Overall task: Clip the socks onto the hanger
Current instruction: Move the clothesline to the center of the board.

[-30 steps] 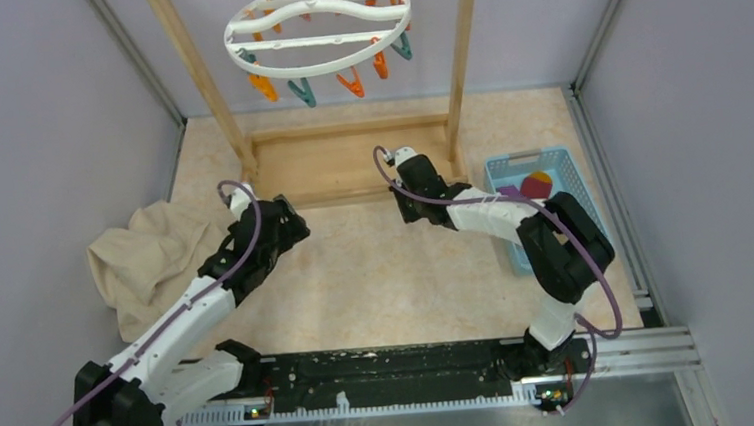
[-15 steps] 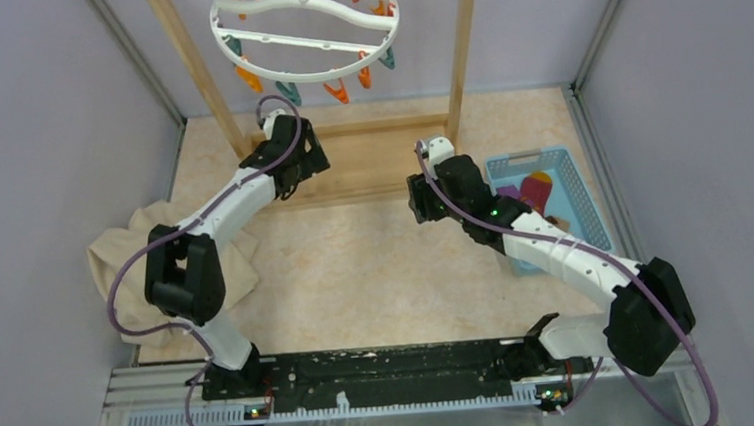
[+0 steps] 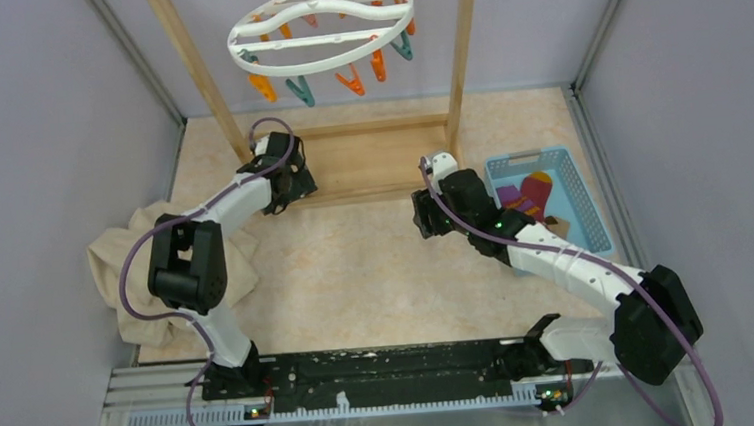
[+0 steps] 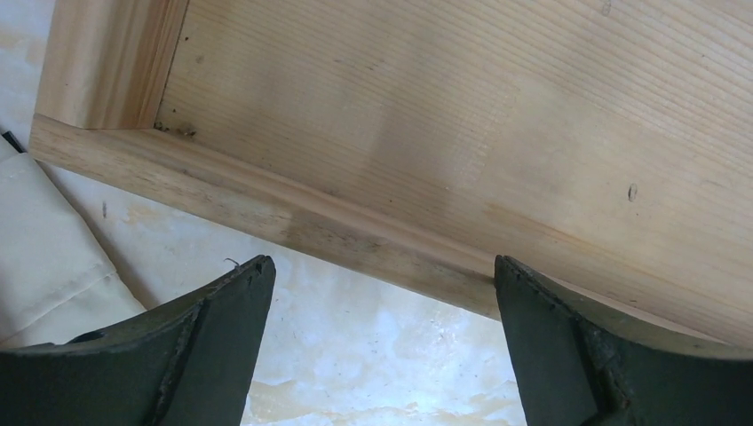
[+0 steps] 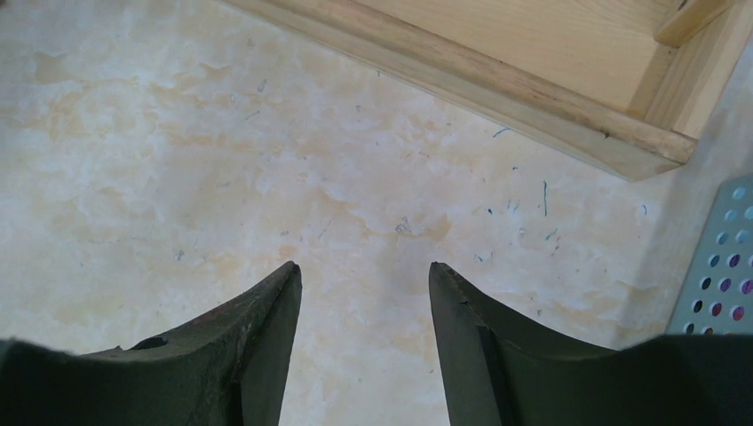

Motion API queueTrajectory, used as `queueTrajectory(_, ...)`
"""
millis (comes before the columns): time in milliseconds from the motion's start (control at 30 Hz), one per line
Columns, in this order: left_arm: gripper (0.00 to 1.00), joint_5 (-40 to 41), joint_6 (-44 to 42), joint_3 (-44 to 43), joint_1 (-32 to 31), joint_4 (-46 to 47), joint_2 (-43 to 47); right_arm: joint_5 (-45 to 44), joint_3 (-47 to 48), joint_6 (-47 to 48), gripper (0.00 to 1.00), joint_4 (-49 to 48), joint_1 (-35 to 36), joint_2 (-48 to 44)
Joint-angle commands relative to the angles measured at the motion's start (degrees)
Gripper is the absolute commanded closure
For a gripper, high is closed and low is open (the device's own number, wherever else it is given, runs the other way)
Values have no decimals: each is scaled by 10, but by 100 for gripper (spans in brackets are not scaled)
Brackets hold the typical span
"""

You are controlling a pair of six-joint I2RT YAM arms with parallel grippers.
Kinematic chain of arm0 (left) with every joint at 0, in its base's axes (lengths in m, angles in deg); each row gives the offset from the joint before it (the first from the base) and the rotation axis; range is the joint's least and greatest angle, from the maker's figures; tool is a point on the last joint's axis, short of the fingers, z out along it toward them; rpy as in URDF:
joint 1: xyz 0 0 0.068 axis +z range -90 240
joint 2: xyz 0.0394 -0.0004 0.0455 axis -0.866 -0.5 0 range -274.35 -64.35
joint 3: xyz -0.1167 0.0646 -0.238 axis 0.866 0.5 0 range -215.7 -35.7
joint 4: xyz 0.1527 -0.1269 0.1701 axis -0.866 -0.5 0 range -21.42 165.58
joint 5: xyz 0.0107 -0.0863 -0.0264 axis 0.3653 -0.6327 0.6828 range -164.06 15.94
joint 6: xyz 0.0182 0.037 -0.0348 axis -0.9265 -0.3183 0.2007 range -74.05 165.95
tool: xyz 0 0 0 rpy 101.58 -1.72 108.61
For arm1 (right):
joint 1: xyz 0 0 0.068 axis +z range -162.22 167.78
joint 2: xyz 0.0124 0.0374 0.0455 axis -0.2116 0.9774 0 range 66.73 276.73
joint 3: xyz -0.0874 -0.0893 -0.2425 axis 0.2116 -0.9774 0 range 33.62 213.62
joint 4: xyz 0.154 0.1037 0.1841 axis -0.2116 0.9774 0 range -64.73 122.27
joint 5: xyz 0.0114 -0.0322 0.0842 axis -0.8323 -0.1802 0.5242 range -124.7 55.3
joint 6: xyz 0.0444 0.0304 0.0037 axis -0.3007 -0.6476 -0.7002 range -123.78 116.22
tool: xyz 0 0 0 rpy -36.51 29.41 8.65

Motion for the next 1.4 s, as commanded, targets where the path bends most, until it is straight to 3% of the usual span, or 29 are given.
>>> queueTrajectory(0, 1, -26, 7, 9, -3, -10, -16, 4, -8, -1, 44, -41, 4, -14)
queueTrajectory(200, 1, -42, 48, 30, -3, -25, -8, -13, -18, 5, 44, -39, 4, -13)
queueTrajectory(533, 1, -129, 279, 116, -1, 11, 18, -1, -17, 1, 44, -51, 4, 8)
queueTrajectory(700, 1, -100, 364, 168, -4, -5, 52, -6, -22, -1, 44, -43, 4, -5)
queueTrajectory(1067, 1, -114, 409, 280, -31, 15, 129, 9, -15, -11, 44, -49, 4, -7)
queueTrajectory(1367, 1, -35, 430, 253, -109, -49, 190, -22, -2, -55, 45, -27, -7, -43)
